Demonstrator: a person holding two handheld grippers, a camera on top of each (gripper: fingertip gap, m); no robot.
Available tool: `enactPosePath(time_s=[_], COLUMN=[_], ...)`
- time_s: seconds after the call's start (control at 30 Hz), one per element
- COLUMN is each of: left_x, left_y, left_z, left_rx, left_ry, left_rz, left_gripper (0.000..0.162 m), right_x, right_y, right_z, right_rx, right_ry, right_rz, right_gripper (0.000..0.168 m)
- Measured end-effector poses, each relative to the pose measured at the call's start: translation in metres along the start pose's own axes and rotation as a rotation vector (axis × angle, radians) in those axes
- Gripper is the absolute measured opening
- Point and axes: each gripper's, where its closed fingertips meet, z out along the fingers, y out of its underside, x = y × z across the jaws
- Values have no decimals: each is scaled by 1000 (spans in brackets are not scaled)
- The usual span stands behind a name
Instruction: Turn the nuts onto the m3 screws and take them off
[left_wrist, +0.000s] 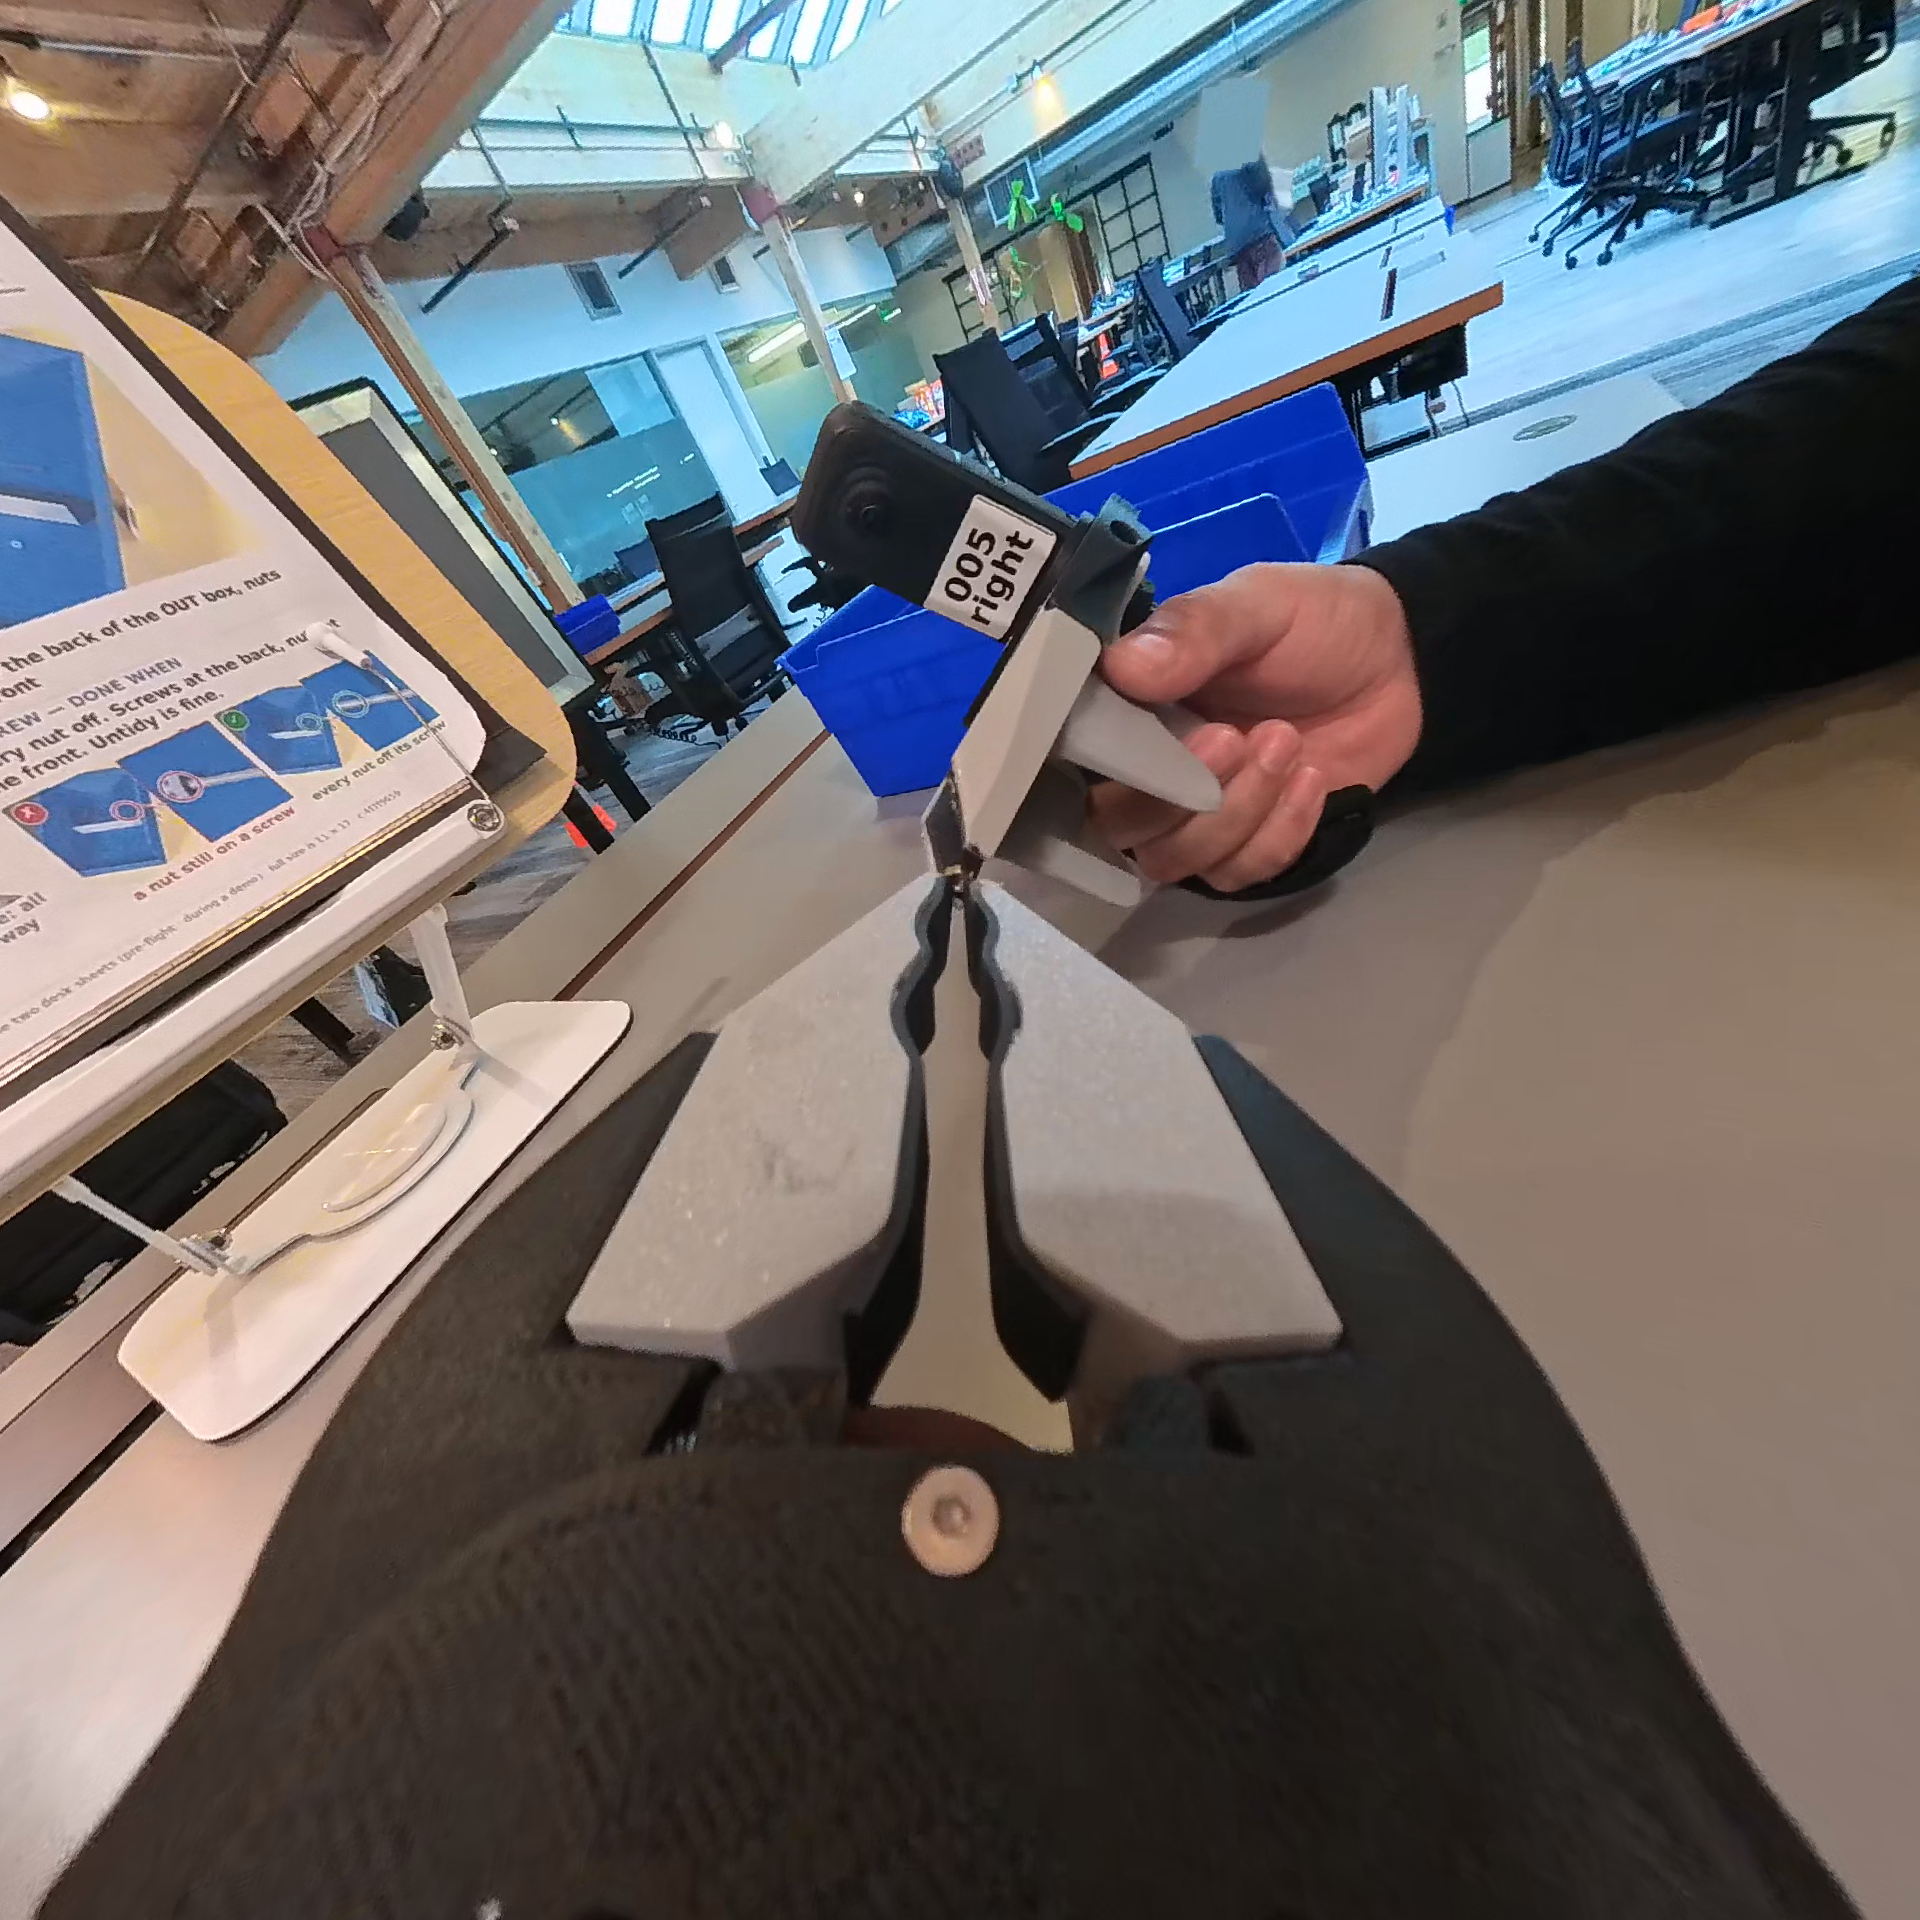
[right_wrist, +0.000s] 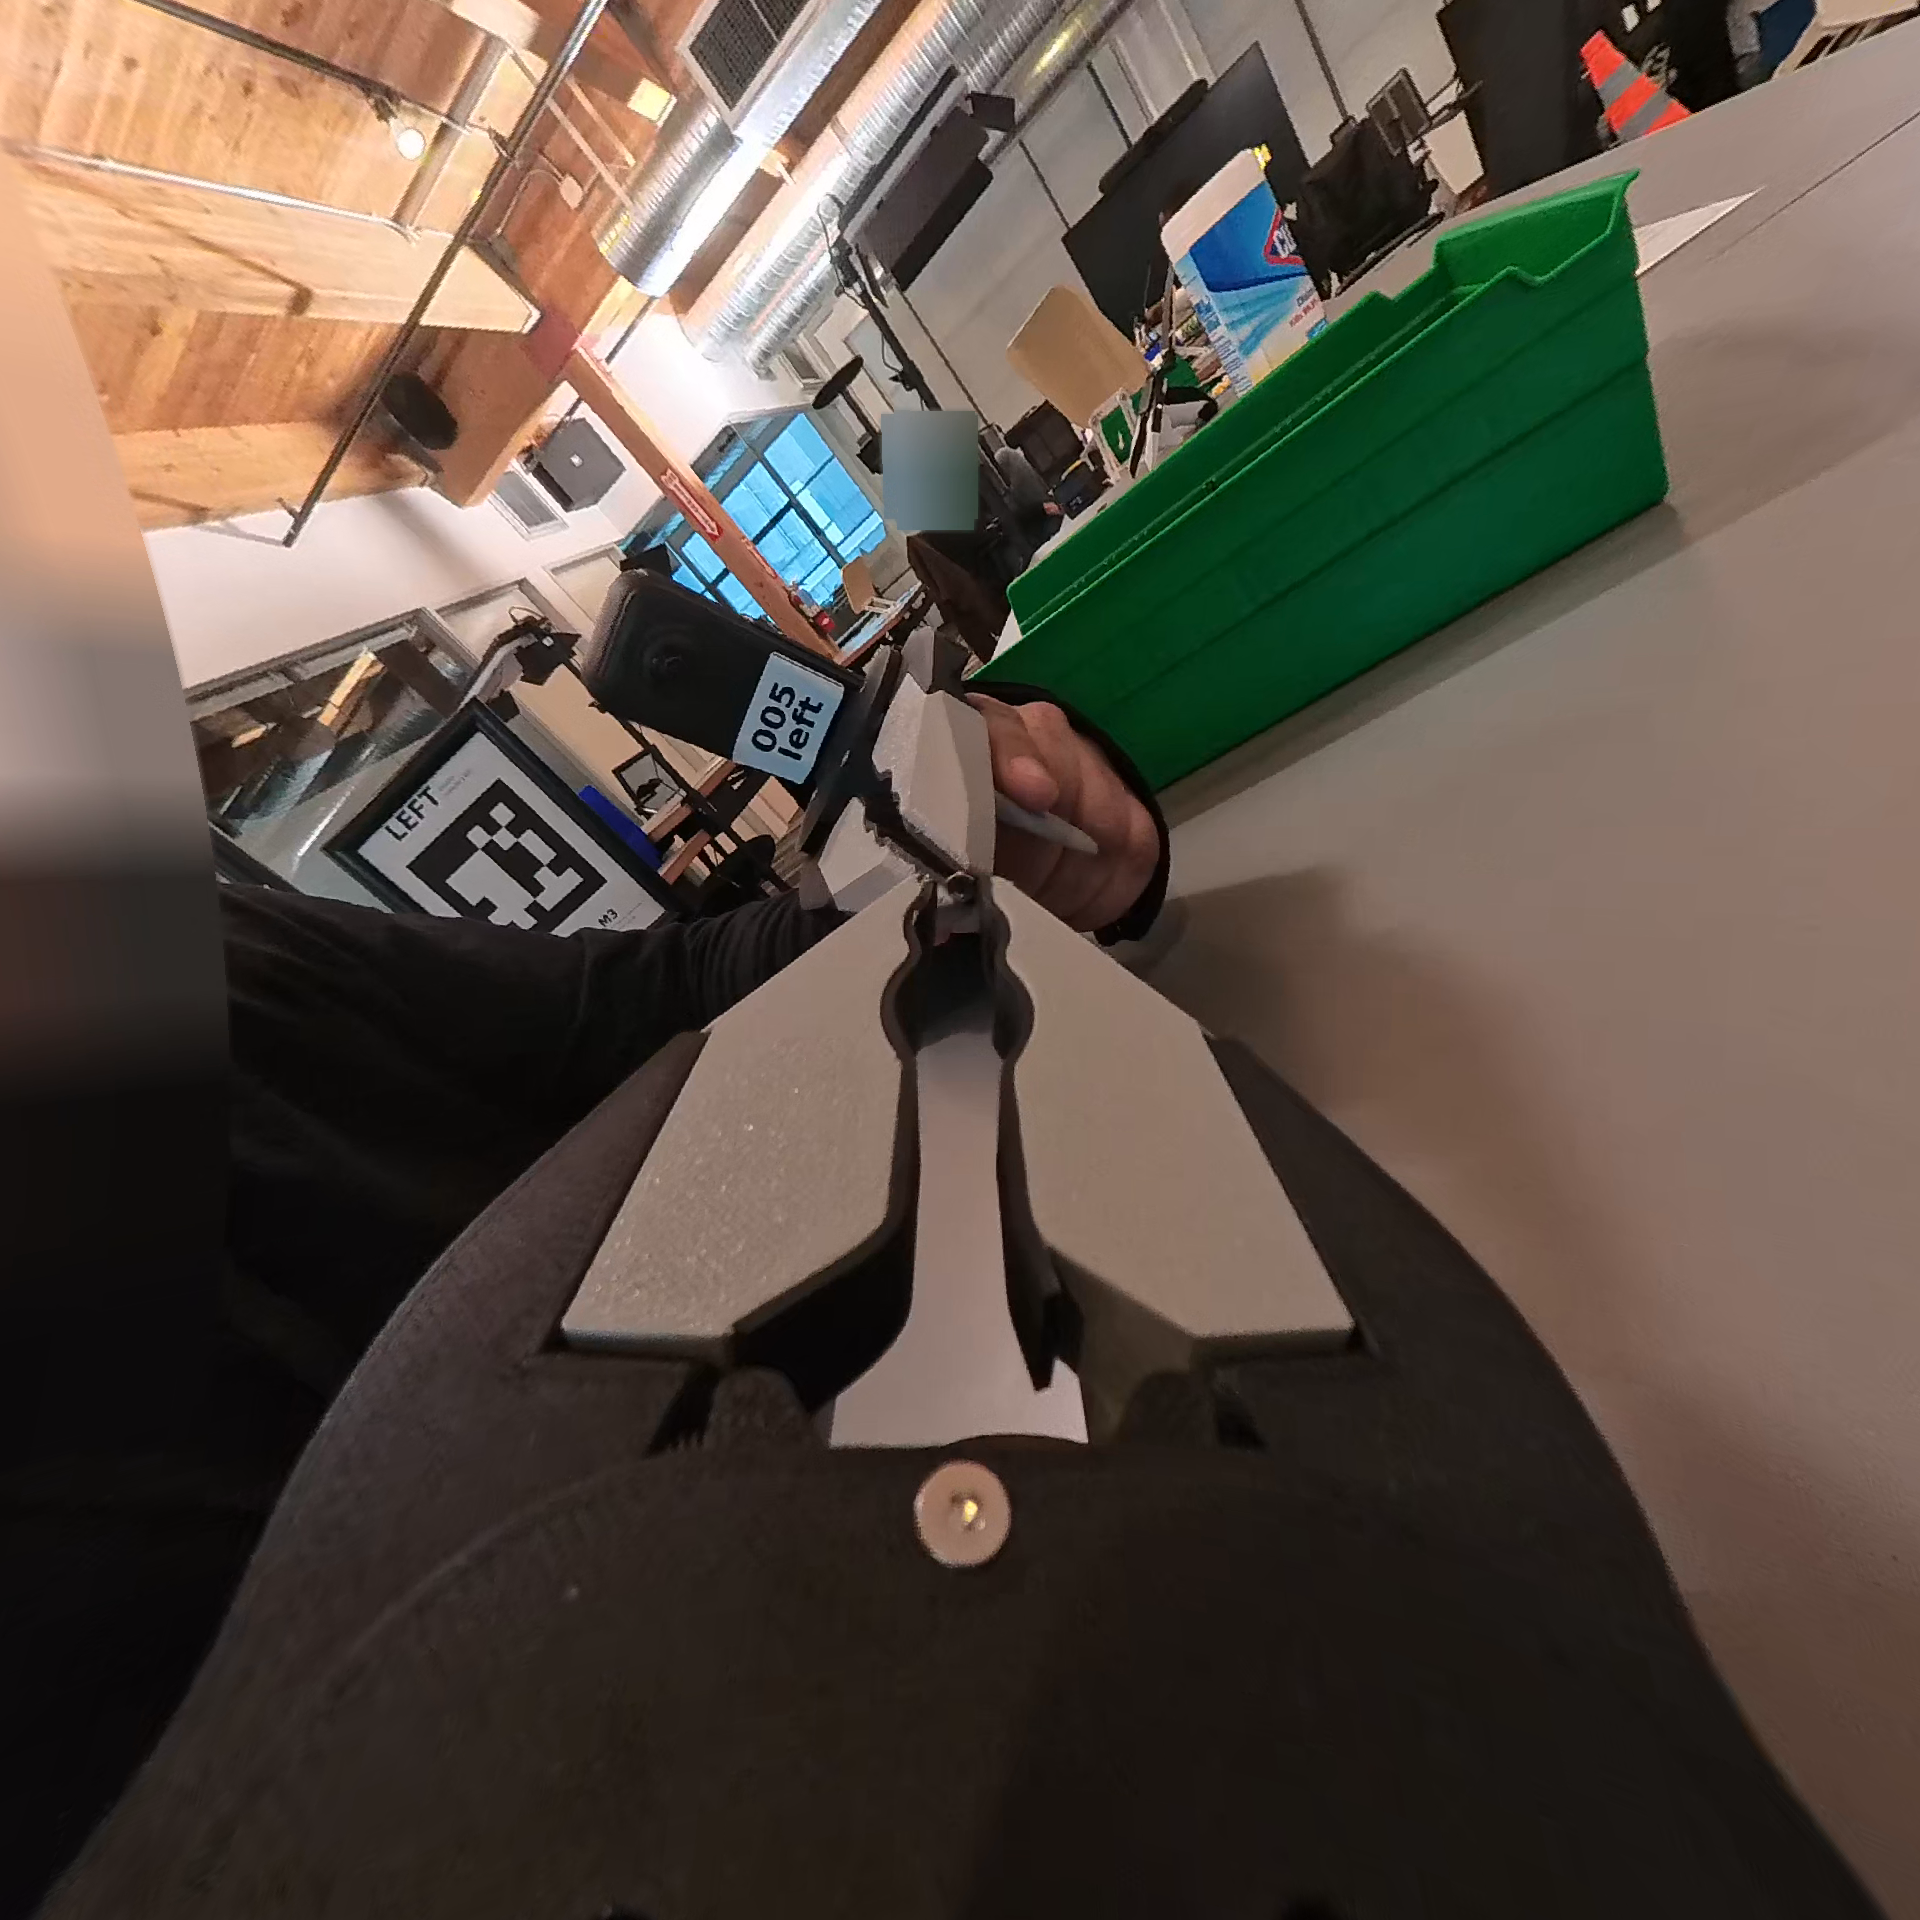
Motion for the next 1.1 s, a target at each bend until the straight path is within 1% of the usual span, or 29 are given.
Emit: enactPosePath(time_s=[1.1], left_x=[-3], left_y=[4], left_z=[3], left_rx=[-52], left_ry=[-40], left_rz=[36], left_gripper=[1], right_x=[7], right_y=[-1], right_z=[0], right_rx=[17], right_ry=[23], right_rz=[25], right_gripper=[3])
